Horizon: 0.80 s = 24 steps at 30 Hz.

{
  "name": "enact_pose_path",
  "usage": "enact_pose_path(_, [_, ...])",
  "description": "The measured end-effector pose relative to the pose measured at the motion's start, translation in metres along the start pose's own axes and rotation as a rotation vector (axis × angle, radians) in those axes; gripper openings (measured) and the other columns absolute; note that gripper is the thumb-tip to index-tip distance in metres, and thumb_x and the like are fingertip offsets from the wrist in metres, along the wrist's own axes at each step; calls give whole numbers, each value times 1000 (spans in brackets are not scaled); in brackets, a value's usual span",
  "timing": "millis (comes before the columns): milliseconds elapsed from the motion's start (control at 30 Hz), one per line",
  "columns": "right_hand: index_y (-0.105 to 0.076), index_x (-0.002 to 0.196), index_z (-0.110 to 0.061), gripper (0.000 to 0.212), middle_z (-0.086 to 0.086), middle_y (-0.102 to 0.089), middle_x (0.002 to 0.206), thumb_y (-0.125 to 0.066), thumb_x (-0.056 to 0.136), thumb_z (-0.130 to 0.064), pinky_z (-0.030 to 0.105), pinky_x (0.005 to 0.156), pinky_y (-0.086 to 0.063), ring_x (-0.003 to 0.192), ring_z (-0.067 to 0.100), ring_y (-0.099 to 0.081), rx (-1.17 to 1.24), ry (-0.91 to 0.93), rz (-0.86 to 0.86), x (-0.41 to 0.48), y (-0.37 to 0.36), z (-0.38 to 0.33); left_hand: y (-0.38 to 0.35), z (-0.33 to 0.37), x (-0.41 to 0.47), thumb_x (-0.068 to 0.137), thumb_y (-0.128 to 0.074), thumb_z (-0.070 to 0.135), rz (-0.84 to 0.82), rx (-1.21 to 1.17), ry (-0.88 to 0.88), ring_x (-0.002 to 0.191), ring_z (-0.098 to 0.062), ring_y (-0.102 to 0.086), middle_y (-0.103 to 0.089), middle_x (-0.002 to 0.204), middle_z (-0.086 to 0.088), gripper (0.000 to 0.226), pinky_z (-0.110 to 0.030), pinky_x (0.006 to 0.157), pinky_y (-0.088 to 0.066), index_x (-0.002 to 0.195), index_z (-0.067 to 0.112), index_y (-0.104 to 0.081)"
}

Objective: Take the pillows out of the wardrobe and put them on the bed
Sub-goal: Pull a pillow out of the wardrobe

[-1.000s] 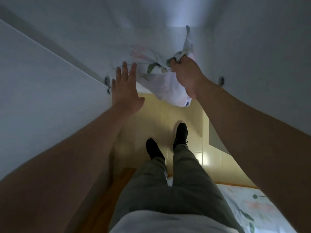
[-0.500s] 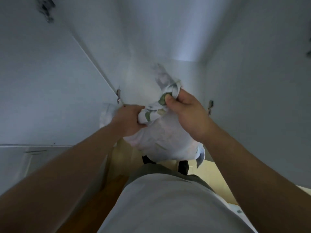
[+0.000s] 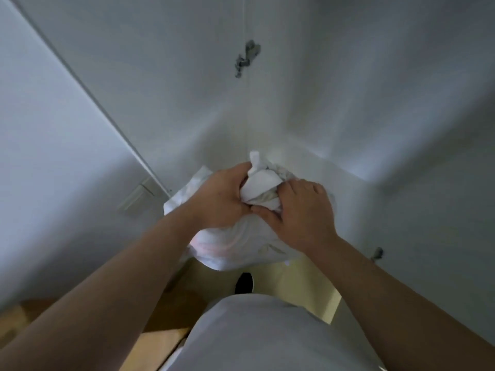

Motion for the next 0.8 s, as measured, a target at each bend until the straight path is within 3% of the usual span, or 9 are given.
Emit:
enact_pose_path(100, [-70, 93, -17, 62, 4, -71, 75, -41, 90, -72, 26, 55, -38, 63, 25, -67, 107, 88, -3, 17, 10, -33, 42, -3, -18, 68, -87, 38, 116, 59, 25, 95, -16, -65, -67, 105, 8, 66, -30, 83, -50, 122, 26, -51])
enact_pose_path(200, [-70, 88, -19, 73, 5, -72, 73, -22, 90, -74, 28, 55, -42, 67, 29, -68, 171, 72, -26, 29, 15, -56, 93, -16, -44, 58, -84, 50, 276, -91, 61, 106, -7, -61, -61, 117, 7, 86, -15, 90, -46, 134, 30, -48])
enact_pose_path(333, [-70, 80, -19, 71, 7, -72, 70, -19, 100, -63, 33, 63, -51, 70, 33, -68, 198, 40, -41, 45, 21, -76, 164, -56, -92, 72, -81, 36, 782, -242, 191, 120, -7, -55, -53, 133, 5, 72, -26, 101, -47, 136, 22, -51])
enact_pose_path(400, [-56, 63, -20, 64, 6, -65, 62, -23, 101, -59, 34, 61, -52, 64, 32, -65, 199, 22, -58, 49, 23, -79, 182, -77, -108, 80, -79, 36, 953, -201, 327, 123, -10, -52, -46, 138, 3, 71, -33, 104, -47, 140, 18, -46])
enact_pose_path(500, [-40, 55, -23, 56, 2, -55, 57, -28, 99, -55, 31, 58, -47, 60, 28, -59, 175, 27, -61, 54, 29, -83, 180, -91, -89, 79, -75, 47, 841, -304, 391, 133, -8, -47, -45, 150, 5, 86, -36, 112, -41, 150, 20, -35])
enact_pose_path(600, [-46, 58, -22, 52, 3, -59, 61, -34, 99, -51, 31, 60, -45, 62, 27, -58, 182, 33, -62, 54, 34, -84, 179, -88, -74, 78, -74, 37, 848, -376, 343, 109, 1, -62, -66, 121, 11, 56, -35, 103, -49, 128, 24, -52])
enact_pose_path(700, [-52, 63, -21, 49, 1, -55, 60, -35, 100, -49, 30, 59, -44, 60, 26, -55, 181, 39, -64, 48, 39, -81, 189, -88, -84, 82, -70, 37, 953, -290, 449, 103, -13, -65, -68, 106, 11, 41, -29, 88, -50, 118, 21, -59])
enact_pose_path(800, [-54, 66, -19, 50, 4, -60, 62, -34, 100, -50, 31, 60, -47, 62, 27, -60, 173, 22, -65, 37, 43, -73, 195, -70, -88, 89, -65, 44, 913, -66, 504, 89, -18, -66, -70, 88, 6, 31, -24, 71, -41, 100, 15, -63])
Point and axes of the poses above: each hand's wrist, its own x-axis towards the middle knuckle, its own y-axis out of the back of the hand, z = x × y, the point moved 10 cm from there along x, towards the middle knuckle
